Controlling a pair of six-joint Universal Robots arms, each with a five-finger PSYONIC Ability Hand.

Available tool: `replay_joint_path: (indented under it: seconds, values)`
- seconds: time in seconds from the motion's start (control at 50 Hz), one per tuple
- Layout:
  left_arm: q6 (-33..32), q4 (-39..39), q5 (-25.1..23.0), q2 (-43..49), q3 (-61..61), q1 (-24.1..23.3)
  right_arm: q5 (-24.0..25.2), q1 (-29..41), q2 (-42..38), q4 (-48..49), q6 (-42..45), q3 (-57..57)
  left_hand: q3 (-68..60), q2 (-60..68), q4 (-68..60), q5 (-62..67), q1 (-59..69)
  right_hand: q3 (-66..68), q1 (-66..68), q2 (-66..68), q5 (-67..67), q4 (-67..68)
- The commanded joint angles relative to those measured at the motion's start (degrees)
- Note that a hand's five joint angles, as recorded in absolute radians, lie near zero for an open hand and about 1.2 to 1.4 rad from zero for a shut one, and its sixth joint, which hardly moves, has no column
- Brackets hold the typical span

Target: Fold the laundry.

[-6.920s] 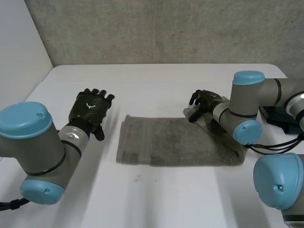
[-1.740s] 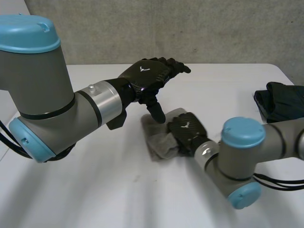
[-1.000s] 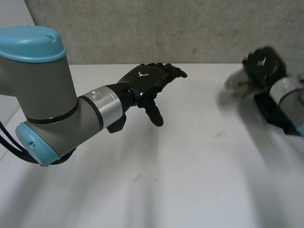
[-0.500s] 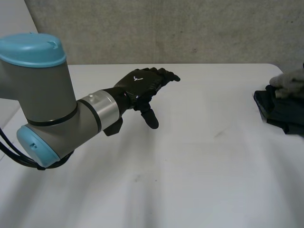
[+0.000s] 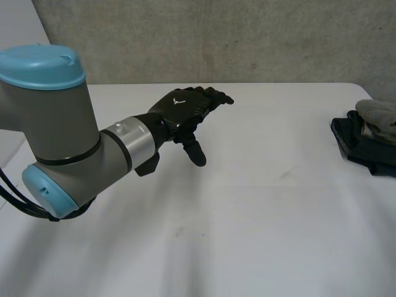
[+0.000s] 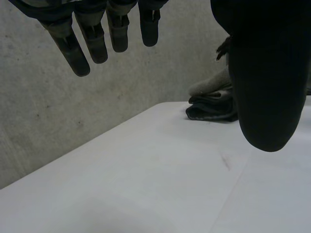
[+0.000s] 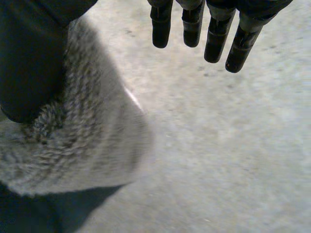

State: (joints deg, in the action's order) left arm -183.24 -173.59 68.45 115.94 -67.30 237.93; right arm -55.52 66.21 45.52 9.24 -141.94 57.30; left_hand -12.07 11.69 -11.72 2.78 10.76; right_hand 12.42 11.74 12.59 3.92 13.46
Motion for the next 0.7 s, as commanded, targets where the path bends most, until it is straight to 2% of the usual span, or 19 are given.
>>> replay_joint_path:
  seconds: [0.02, 0.06, 0.14, 0.28, 0.36, 0.42, 0.52, 0.7]
  values:
    - [1.1, 0.0, 1.8, -3.2, 0.0, 0.6, -15.7, 1.3, 10.8, -2.8, -1.1, -1.5, 1.7, -1.3, 1.3, -2.4, -0.4, -2.4, -1.7, -2.6, -3.9, -3.5]
    - [1.2, 0.0, 2.7, -4.0, -0.1, 1.0, -21.0, 5.0, 14.8, -2.8, -2.5, -2.1, 1.9, -1.5, 1.5, -2.6, -0.5, -2.4, -1.7, -2.6, -3.9, -3.5]
    - [1.3, -0.1, 4.9, -6.6, -0.1, 2.1, -25.8, 13.4, 19.8, -2.7, -6.5, -2.8, 2.1, -1.7, 1.7, -2.8, -0.8, -2.4, -1.7, -2.6, -3.9, -3.5]
    - [1.3, -1.7, 11.0, -12.3, -1.0, 4.5, -28.9, 26.1, 25.4, -3.2, -16.0, 0.0, 2.1, -1.7, 1.7, -2.8, -0.8, -2.4, -1.7, -2.6, -3.9, -3.5]
    - [1.2, -3.2, 15.2, -15.3, -2.0, 6.7, -33.1, 34.9, 30.1, -3.4, -24.6, 6.8, 2.1, -1.7, 1.7, -2.8, -0.8, -2.4, -1.7, -2.6, -3.9, -3.5]
    - [1.1, -3.2, 17.9, -16.9, -2.8, 8.2, -34.0, 38.4, 30.6, -3.5, -27.2, 10.3, 2.1, -1.7, 1.7, -2.8, -0.8, -2.4, -1.7, -2.6, -3.9, -3.5]
    - [0.9, -2.5, 18.9, -17.3, -4.4, 9.7, -34.5, 46.0, 31.6, -3.4, -27.7, 19.0, 2.1, -1.7, 1.7, -2.8, -0.8, -2.4, -1.7, -2.6, -3.9, -3.5]
    - [0.7, -1.8, 19.1, -17.2, -7.7, 10.0, -34.9, 47.7, 33.0, -2.7, -27.1, 23.2, 2.1, -1.7, 1.7, -2.8, -0.8, -2.4, -1.7, -2.6, -3.9, -3.5]
